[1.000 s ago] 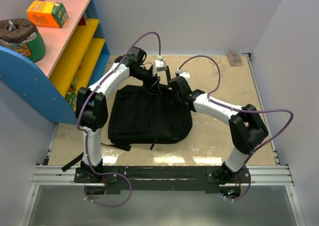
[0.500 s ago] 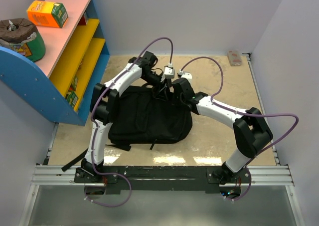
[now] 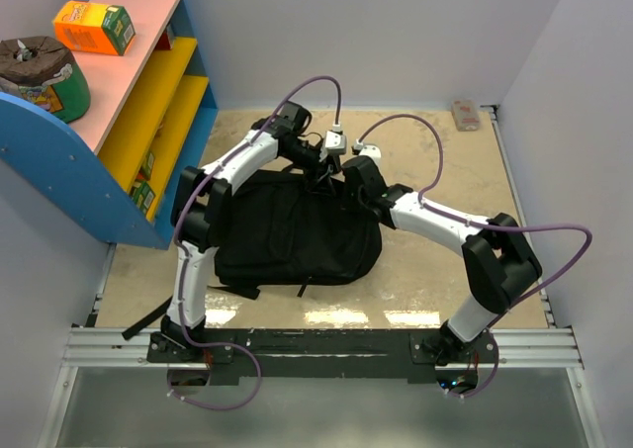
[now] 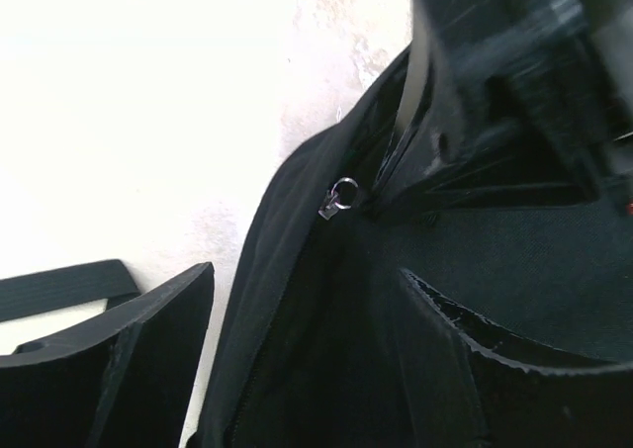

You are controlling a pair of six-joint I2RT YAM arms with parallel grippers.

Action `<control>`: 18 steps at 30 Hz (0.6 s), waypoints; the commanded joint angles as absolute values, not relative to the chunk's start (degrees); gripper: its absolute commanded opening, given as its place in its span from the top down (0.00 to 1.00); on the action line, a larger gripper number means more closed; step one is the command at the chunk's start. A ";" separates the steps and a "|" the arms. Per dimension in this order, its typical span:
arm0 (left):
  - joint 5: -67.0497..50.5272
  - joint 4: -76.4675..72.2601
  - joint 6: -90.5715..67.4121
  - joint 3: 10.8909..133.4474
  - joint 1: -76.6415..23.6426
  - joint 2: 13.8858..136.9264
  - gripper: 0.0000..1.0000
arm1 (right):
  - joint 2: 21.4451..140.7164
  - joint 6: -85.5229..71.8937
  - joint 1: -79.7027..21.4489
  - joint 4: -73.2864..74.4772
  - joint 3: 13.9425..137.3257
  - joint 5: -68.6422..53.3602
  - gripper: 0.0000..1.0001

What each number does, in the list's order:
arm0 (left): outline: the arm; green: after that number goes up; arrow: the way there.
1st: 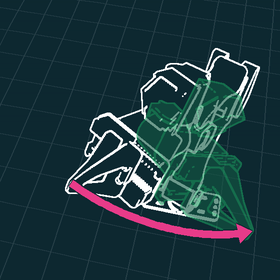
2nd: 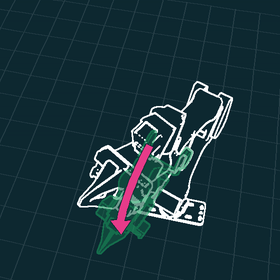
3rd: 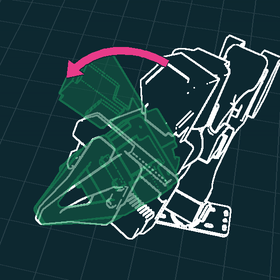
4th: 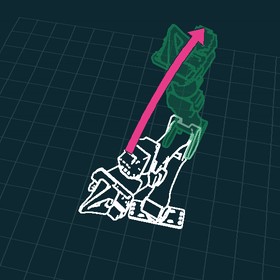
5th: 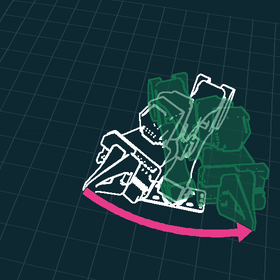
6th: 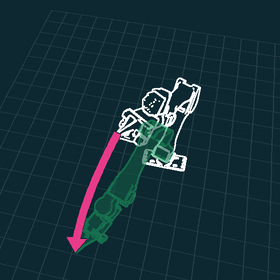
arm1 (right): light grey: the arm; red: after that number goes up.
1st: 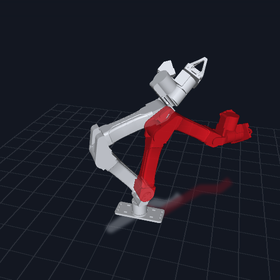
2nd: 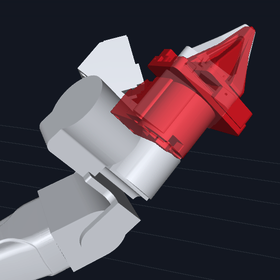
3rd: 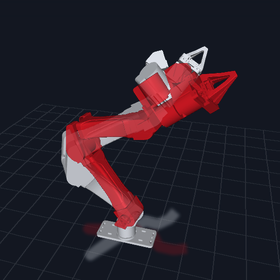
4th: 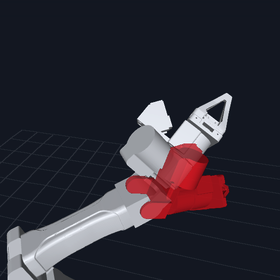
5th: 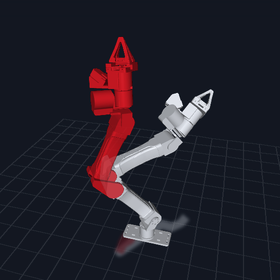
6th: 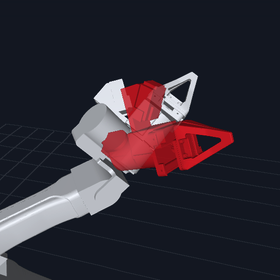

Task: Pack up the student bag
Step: Zip the student bag at the center of the board.

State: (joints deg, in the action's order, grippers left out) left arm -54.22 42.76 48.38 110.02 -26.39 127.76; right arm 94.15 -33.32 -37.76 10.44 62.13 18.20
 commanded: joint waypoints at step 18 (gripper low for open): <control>-54.32 42.63 52.38 114.78 -28.21 130.07 0.06 | 91.23 -33.22 -37.71 9.32 60.82 16.87 1.00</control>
